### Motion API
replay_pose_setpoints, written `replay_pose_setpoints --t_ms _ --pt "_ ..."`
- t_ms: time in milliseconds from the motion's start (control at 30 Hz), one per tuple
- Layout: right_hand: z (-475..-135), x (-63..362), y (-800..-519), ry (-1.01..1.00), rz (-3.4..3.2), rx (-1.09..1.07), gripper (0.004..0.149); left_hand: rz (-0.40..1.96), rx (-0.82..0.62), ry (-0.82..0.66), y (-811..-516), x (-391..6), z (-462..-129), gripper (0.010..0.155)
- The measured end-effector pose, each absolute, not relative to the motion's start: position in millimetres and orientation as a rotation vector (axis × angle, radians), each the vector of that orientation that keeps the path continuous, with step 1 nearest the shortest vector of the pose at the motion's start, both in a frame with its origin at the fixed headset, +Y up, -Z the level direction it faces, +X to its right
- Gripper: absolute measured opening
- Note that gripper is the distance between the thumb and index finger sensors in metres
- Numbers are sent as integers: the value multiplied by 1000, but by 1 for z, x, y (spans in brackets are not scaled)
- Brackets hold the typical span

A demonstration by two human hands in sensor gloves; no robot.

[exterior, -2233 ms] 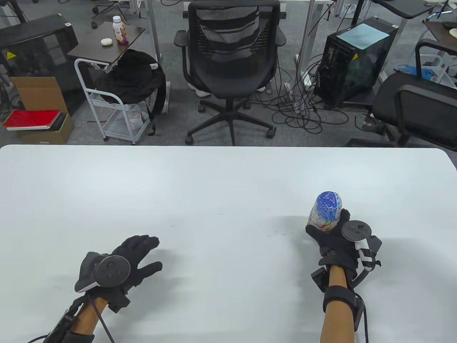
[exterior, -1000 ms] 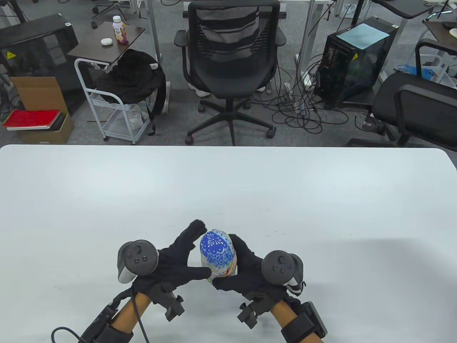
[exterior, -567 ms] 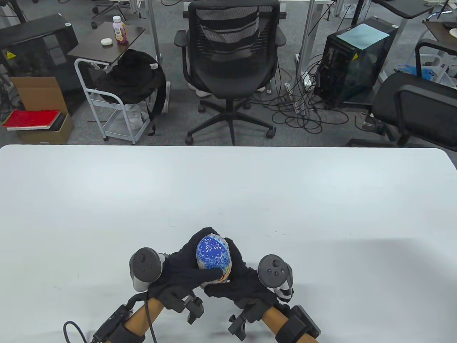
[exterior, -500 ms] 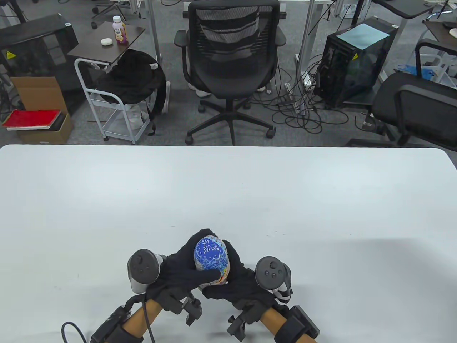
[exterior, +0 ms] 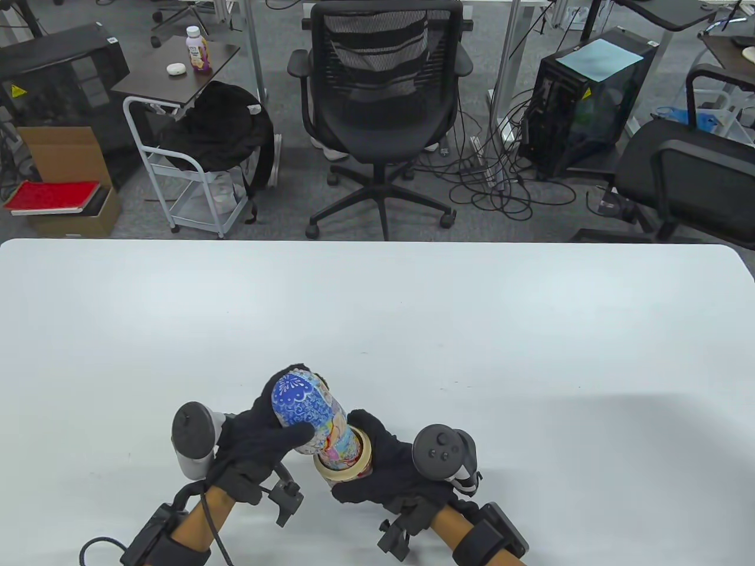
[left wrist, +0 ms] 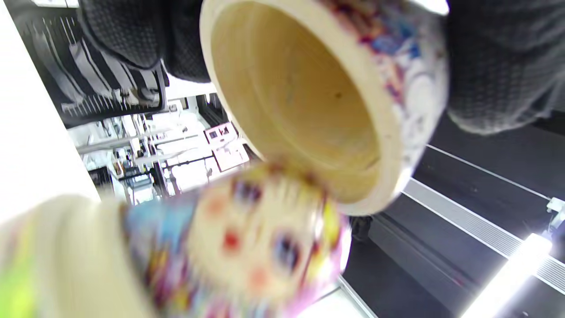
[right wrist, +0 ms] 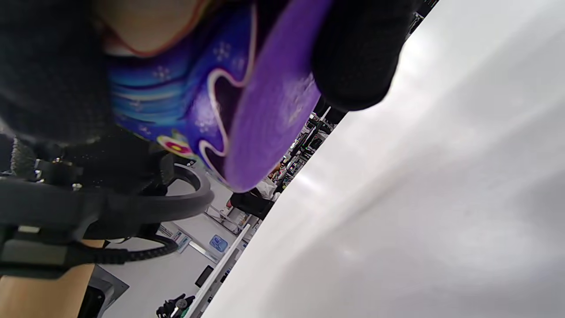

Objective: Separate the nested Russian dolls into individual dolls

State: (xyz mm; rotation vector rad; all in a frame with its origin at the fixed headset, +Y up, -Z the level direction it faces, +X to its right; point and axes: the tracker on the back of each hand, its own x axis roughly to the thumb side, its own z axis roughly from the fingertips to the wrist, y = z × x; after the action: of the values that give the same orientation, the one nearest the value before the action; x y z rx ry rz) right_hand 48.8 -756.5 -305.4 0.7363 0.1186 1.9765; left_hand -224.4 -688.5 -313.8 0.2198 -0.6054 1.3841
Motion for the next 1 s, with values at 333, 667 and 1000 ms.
replay_pose_setpoints --t_ms 333,667,1000 --pt "-309 55 -758 122 1962 721 116 1027 449 -272 -695 -313 -332 101" --pt "-310 56 -757 127 1959 711 116 805 450 -40 -720 -353 -342 102" --pt "-311 56 -757 135 1958 708 116 657 311 61 -747 -362 -352 102"
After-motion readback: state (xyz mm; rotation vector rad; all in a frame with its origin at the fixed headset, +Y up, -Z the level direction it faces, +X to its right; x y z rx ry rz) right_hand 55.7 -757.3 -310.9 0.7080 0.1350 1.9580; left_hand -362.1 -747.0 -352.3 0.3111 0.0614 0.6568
